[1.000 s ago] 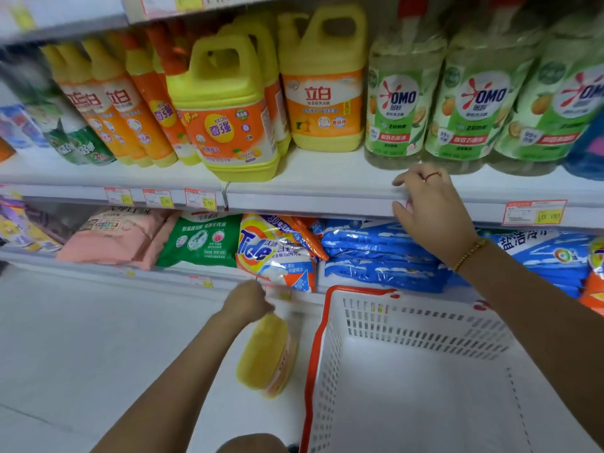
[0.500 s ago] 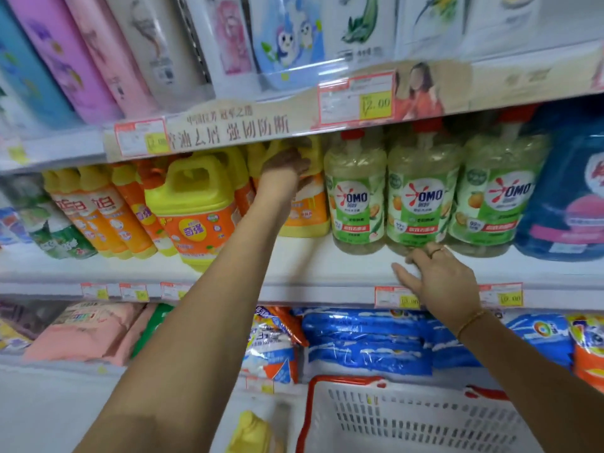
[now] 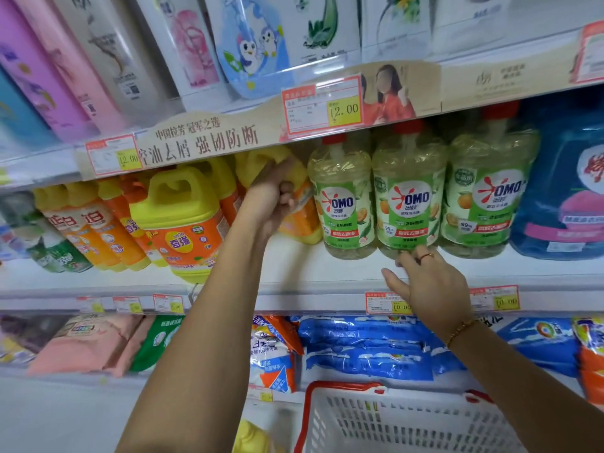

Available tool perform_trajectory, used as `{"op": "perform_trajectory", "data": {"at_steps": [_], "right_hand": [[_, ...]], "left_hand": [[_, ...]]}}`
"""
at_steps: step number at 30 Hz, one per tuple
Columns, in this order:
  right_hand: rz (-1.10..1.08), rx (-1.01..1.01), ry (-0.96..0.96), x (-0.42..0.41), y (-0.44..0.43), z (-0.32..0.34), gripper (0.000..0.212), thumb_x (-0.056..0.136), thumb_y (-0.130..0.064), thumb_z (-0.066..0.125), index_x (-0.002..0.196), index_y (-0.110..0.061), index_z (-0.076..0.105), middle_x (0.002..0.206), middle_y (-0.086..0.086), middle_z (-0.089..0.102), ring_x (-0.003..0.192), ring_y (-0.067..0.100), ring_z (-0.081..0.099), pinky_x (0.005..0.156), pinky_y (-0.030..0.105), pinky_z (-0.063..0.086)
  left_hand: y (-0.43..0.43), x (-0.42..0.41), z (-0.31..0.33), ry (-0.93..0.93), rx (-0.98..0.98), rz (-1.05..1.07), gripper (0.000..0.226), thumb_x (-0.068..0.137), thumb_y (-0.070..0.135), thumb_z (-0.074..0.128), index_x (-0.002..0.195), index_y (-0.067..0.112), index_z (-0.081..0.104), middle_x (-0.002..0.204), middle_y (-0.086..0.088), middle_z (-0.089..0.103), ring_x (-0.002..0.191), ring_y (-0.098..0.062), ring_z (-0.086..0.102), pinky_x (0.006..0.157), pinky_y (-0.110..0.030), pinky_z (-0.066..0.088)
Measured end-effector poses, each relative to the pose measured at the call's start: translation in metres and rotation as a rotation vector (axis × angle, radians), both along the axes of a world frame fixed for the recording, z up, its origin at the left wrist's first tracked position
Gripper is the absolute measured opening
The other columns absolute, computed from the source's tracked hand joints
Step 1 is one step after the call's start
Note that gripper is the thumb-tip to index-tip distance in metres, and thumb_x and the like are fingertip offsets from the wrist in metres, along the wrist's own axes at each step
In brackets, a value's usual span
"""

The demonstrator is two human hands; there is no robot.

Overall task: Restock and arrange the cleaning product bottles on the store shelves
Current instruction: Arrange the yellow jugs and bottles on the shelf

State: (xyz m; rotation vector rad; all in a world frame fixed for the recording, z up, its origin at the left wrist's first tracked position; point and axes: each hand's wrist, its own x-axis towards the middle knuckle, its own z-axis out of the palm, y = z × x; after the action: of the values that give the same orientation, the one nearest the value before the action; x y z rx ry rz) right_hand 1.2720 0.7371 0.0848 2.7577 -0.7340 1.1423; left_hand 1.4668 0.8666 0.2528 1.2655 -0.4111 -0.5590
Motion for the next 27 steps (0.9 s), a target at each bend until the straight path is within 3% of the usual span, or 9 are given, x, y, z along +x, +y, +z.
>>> {"op": "perform_trajectory", "data": {"at_steps": [5,8,10,11,12,13,15,18,27], "right_hand": [[-0.014,0.018,0.020,0.001,0.003,0.004,0.050,0.086,-0.050,0.037,0.077,-0.011,0.066,0.071,0.007,0.054,0.060,0.026,0.055,0.041,0.025,0.035],[-0.037,0.050,0.030,0.003,0.007,0.008,0.052,0.084,-0.053,0.037,0.075,-0.010,0.066,0.070,0.007,0.055,0.062,0.027,0.057,0.042,0.025,0.038],[-0.059,0.088,0.058,0.005,0.012,0.010,0.052,0.083,-0.056,0.044,0.075,-0.010,0.067,0.070,0.008,0.056,0.064,0.028,0.058,0.043,0.026,0.041],[-0.070,0.113,0.076,0.006,0.013,0.011,0.051,0.083,-0.057,0.051,0.076,-0.009,0.068,0.070,0.009,0.056,0.065,0.029,0.059,0.045,0.027,0.043],[-0.077,0.145,0.100,0.007,0.015,0.013,0.049,0.083,-0.055,0.059,0.079,-0.008,0.069,0.072,0.010,0.057,0.068,0.030,0.059,0.047,0.028,0.045],[-0.086,0.181,0.128,0.007,0.016,0.015,0.047,0.082,-0.054,0.062,0.083,-0.007,0.069,0.076,0.011,0.058,0.073,0.030,0.059,0.051,0.030,0.047],[-0.101,0.241,0.173,0.004,0.019,0.021,0.050,0.086,-0.056,0.055,0.098,-0.010,0.068,0.090,0.010,0.060,0.088,0.028,0.059,0.062,0.032,0.049],[-0.097,0.296,0.256,-0.002,0.020,0.030,0.055,0.091,-0.063,0.039,0.118,-0.019,0.058,0.110,0.004,0.055,0.107,0.020,0.051,0.080,0.029,0.046],[-0.073,0.431,0.349,-0.002,0.018,0.036,0.057,0.092,-0.065,0.034,0.127,-0.022,0.050,0.120,0.004,0.044,0.117,0.021,0.042,0.090,0.030,0.044]], "left_hand": [[0.044,0.006,-0.002,-0.069,0.188,0.251,0.015,0.095,0.021,0.056,0.082,0.015,0.051,0.043,0.001,0.033,0.030,-0.005,0.026,0.036,-0.016,0.019],[0.058,0.009,0.000,-0.124,0.296,0.270,0.041,0.094,0.026,0.058,0.117,-0.008,0.056,0.049,-0.010,0.043,0.035,-0.013,0.031,0.042,-0.021,0.020],[0.056,0.000,0.008,-0.082,0.234,0.238,0.039,0.093,0.023,0.059,0.122,-0.003,0.057,0.046,-0.013,0.052,0.040,-0.018,0.036,0.040,-0.020,0.026],[0.050,-0.003,0.010,-0.075,0.223,0.246,0.033,0.092,0.021,0.061,0.119,0.003,0.060,0.066,0.002,0.043,0.048,-0.021,0.043,0.039,-0.017,0.031],[0.046,-0.006,0.013,-0.064,0.205,0.271,0.032,0.089,0.021,0.065,0.117,0.005,0.062,0.092,-0.042,0.044,0.059,-0.023,0.048,0.041,-0.014,0.038],[0.039,-0.006,0.015,-0.053,0.169,0.301,0.035,0.084,0.022,0.071,0.114,0.006,0.064,0.074,-0.022,0.061,0.073,-0.024,0.058,0.050,-0.018,0.049],[0.029,0.010,0.012,-0.016,0.113,0.365,0.036,0.076,0.026,0.077,0.106,0.009,0.067,0.103,-0.013,0.070,0.095,-0.028,0.067,0.081,-0.039,0.057],[0.026,0.023,0.012,0.073,0.073,0.411,0.024,0.086,0.030,0.067,0.100,0.010,0.064,0.115,-0.011,0.068,0.100,-0.026,0.064,0.097,-0.049,0.048],[0.072,-0.023,0.024,0.267,-0.021,0.350,0.025,0.088,0.043,0.054,0.100,0.020,0.057,0.106,-0.007,0.060,0.090,-0.025,0.057,0.074,-0.043,0.042]]}}
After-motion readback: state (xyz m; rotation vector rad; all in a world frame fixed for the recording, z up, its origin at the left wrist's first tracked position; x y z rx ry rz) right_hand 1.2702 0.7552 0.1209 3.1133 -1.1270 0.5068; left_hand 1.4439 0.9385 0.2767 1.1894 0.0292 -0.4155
